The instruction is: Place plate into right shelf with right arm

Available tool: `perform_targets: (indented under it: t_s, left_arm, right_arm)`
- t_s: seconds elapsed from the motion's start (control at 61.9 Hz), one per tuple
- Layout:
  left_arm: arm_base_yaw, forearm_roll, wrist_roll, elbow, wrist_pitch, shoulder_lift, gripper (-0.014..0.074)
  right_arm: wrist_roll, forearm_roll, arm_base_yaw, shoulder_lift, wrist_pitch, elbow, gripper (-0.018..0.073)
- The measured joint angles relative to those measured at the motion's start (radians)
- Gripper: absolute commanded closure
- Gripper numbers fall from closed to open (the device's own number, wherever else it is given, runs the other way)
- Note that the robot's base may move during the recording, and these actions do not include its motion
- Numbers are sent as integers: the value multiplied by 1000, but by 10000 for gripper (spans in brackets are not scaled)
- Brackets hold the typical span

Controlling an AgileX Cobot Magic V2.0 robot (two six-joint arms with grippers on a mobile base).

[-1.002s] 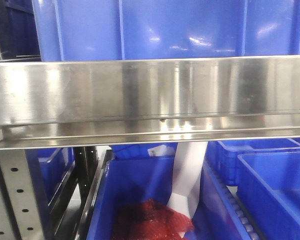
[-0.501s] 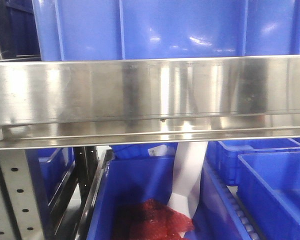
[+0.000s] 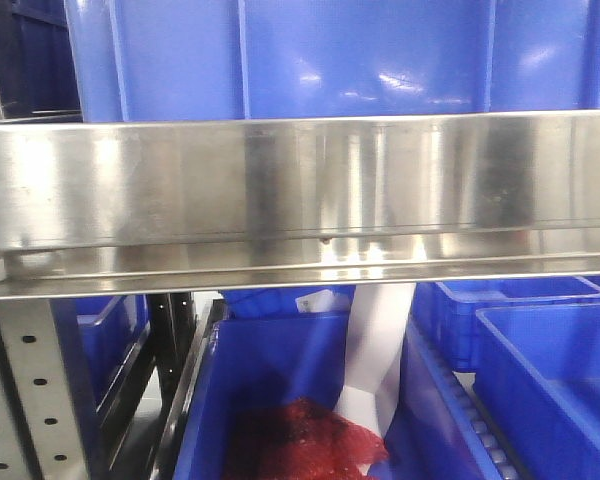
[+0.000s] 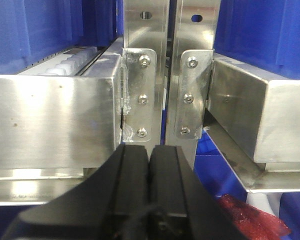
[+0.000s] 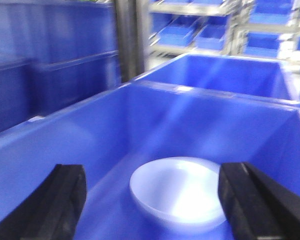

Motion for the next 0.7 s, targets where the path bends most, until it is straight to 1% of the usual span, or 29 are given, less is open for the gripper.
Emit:
perform_targets:
  t_s: [0.049, 0.081, 0.146, 0.162, 0.194, 0.21, 0.275, 0.34, 0.453, 0.695]
  left_arm:
    - [0, 0, 0, 0, 0, 0, 643]
    - [0, 0, 0, 0, 0, 0, 643]
    - [0, 0, 0, 0, 0, 0, 643]
    - [0, 0, 0, 0, 0, 0, 643]
    - [0, 0, 0, 0, 0, 0, 643]
    - [0, 0, 0, 0, 0, 0, 643]
    - [0, 0, 0, 0, 0, 0, 643]
    - [0, 0, 0, 0, 0, 0, 643]
    - [0, 0, 0, 0, 0, 0, 643]
    - [0, 0, 0, 0, 0, 0, 643]
  right_arm:
    - [0, 0, -4, -42, 43, 0, -1]
    - [0, -2, -10, -71, 74, 0, 52]
    - [0, -4, -33, -126, 132, -2, 204]
    - [0, -6, -39, -137, 144, -2, 256]
    - [0, -8, -54, -163, 176, -2, 327]
    - [0, -8, -60, -173, 197, -2, 380]
    - [0, -12, -89, -216, 269, -2, 526]
    - [0, -14, -118, -261, 341, -2, 494]
    - [0, -17, -146, -318, 420, -2, 494]
    - [0, -18, -153, -357, 439, -4, 494]
